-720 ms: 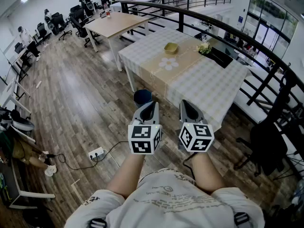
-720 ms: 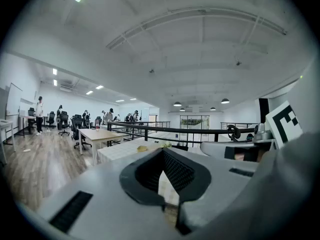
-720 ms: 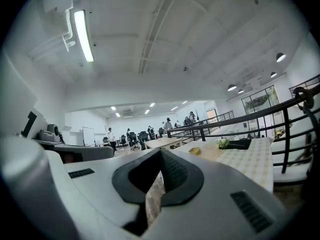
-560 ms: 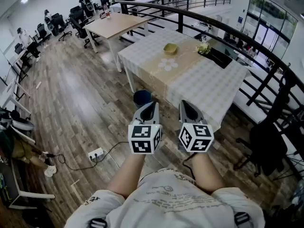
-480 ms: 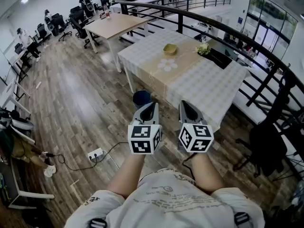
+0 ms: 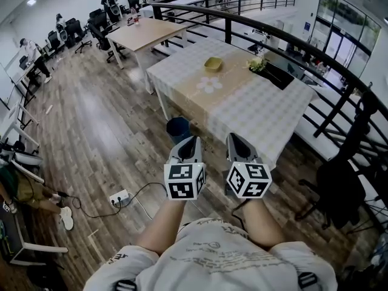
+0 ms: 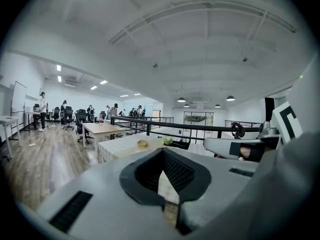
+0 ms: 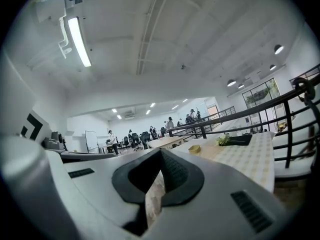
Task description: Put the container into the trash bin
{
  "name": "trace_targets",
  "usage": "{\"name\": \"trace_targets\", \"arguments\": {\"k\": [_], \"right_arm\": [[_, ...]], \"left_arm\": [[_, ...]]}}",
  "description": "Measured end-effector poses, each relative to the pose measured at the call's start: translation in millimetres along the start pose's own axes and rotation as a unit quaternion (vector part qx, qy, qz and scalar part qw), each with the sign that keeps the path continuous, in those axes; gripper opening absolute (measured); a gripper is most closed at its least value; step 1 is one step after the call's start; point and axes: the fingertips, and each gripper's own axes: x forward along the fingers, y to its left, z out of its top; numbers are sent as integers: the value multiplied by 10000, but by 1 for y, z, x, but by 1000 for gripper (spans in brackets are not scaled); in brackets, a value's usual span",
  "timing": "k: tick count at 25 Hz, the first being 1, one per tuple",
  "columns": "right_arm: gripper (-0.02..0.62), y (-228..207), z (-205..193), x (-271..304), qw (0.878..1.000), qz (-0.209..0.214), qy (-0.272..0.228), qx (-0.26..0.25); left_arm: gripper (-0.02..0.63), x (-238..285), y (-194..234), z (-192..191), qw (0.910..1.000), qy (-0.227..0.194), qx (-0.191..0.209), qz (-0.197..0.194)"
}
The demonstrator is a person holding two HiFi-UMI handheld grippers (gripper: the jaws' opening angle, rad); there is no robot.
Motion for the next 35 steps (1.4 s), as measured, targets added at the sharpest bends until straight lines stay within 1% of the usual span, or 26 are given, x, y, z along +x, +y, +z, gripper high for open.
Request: {"name": "trace_targets", "arguments": {"k": [4, 9, 18, 26, 31, 35], "right_arm": [[2, -12, -4, 0, 9999, 62, 121, -29], [2, -22, -6, 1, 9998, 123, 141, -26], [2, -42, -1, 37, 10000, 52, 56, 26], [3, -59, -1, 98, 9999, 12, 97, -87], [3, -64, 0, 159, 9997, 12, 147, -190], [3, -65, 5, 215, 9996, -8, 194, -212]], "left_arm": [[5, 8, -14, -5, 10000, 49, -3, 26], [5, 15, -23, -8, 9999, 97, 85, 55], [5, 50, -9, 0, 9999, 11, 129, 103], [5, 109, 17, 10, 9999, -88, 88, -17], [5, 160, 53, 16, 9999, -42, 66, -76], [5, 203, 88, 30, 9999, -23, 64, -122]]}}
